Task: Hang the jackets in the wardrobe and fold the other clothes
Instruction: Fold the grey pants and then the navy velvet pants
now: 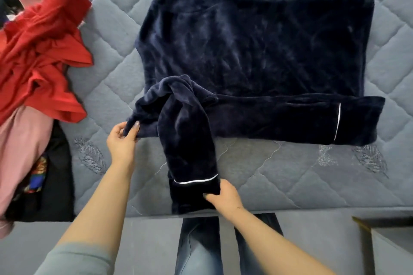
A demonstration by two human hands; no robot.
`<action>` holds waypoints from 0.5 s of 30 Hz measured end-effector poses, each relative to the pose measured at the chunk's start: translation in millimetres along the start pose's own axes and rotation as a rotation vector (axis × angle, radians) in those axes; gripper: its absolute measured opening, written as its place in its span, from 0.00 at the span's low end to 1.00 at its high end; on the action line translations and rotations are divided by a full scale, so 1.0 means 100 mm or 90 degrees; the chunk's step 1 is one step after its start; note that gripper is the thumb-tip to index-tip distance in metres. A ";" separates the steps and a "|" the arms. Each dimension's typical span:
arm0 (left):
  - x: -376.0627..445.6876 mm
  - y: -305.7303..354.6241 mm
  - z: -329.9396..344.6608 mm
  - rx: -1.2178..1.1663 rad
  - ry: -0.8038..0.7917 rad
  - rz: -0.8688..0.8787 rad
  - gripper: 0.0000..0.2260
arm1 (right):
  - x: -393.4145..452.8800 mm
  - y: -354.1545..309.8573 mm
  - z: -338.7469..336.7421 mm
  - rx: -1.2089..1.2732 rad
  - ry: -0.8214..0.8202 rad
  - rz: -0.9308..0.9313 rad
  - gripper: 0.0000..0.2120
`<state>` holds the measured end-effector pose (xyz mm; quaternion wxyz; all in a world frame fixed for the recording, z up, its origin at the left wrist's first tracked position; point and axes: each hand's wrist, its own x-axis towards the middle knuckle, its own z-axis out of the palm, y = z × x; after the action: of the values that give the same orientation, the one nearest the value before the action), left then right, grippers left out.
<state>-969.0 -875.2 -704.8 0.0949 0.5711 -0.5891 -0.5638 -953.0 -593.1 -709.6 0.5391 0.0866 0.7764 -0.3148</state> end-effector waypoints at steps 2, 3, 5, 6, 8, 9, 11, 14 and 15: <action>0.05 0.06 -0.04 0.098 -0.002 0.022 0.06 | -0.04 -0.07 -0.21 0.045 0.070 -0.007 0.07; 0.05 0.09 -0.04 0.180 0.001 0.028 0.07 | -0.06 -0.10 -0.40 0.045 0.113 -0.013 0.06; 0.00 0.21 0.02 0.324 0.011 0.032 0.15 | -0.12 -0.20 -0.88 0.002 0.178 -0.039 0.07; -0.06 0.30 0.06 0.363 0.010 0.043 0.17 | -0.16 -0.28 -1.14 -0.036 0.197 -0.063 0.08; -0.26 0.48 0.13 0.415 0.006 0.103 0.19 | -0.28 -0.49 -1.65 -0.079 0.223 -0.125 0.10; -0.37 0.56 0.16 0.443 0.016 0.146 0.20 | -0.34 -0.61 -1.88 -0.068 0.235 -0.161 0.09; -0.55 0.66 0.20 0.496 0.051 0.250 0.21 | -0.45 -0.85 -2.27 -0.015 0.285 -0.251 0.09; -0.68 0.71 0.31 0.340 -0.064 0.229 0.13 | -0.48 -1.23 -2.71 0.089 0.366 -0.359 0.10; -0.72 0.76 0.40 0.216 -0.141 0.102 0.10 | -0.46 -1.35 -2.85 0.119 0.378 -0.392 0.10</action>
<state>-1018.4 -818.9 -621.3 -0.0233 0.4649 -0.7260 -0.5063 -1221.2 -524.6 -552.1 0.1631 -0.0135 0.8554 -0.4914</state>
